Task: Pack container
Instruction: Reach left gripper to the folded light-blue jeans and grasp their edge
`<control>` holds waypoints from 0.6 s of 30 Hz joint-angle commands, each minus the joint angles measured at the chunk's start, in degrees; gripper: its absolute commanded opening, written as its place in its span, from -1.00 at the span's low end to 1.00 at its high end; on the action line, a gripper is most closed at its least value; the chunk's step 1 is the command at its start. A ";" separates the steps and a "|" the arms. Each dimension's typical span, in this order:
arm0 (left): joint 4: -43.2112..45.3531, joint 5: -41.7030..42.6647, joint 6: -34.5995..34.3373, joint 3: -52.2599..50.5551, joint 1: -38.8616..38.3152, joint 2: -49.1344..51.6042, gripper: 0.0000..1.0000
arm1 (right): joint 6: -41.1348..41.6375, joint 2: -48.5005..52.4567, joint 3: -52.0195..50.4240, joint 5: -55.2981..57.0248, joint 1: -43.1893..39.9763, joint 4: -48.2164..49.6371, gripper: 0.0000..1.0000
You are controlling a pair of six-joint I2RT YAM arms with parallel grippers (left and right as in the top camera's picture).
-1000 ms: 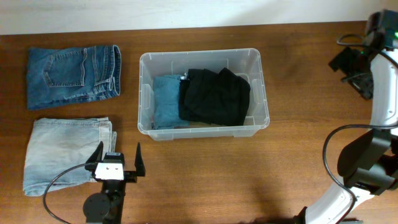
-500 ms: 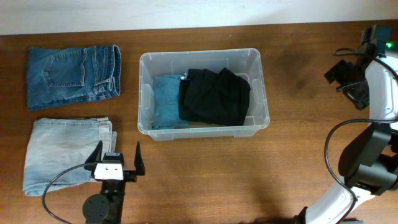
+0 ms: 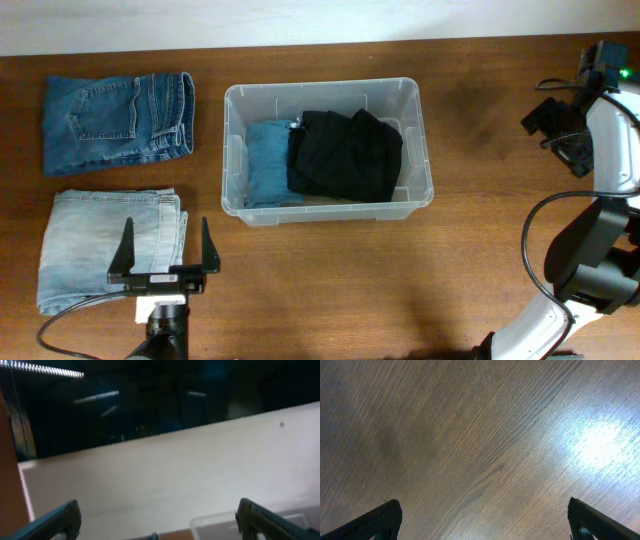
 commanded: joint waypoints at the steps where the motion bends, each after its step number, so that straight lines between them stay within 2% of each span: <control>1: -6.01 0.17 7.69 8.35 0.37 3.52 0.99 | 0.52 0.33 -0.13 1.16 -0.37 0.15 0.97; 6: -23.71 -5.57 8.39 28.17 0.37 17.16 0.99 | 0.52 0.33 -0.13 1.16 -0.37 0.13 0.97; 9: -37.38 -10.69 10.78 43.52 0.37 29.07 0.99 | 0.52 0.33 -0.13 1.16 -0.37 0.15 0.97; 12: -47.43 -19.69 10.78 58.42 0.35 42.16 0.99 | 0.52 0.33 -0.13 1.16 -0.37 0.13 0.97; 15: -49.22 -21.70 10.69 68.17 0.35 51.52 0.99 | 0.52 0.33 -0.13 1.16 -0.37 0.13 0.97; 18: -48.59 -21.92 11.21 73.00 0.42 58.01 0.99 | 0.52 0.33 -0.13 1.16 -0.37 0.15 0.97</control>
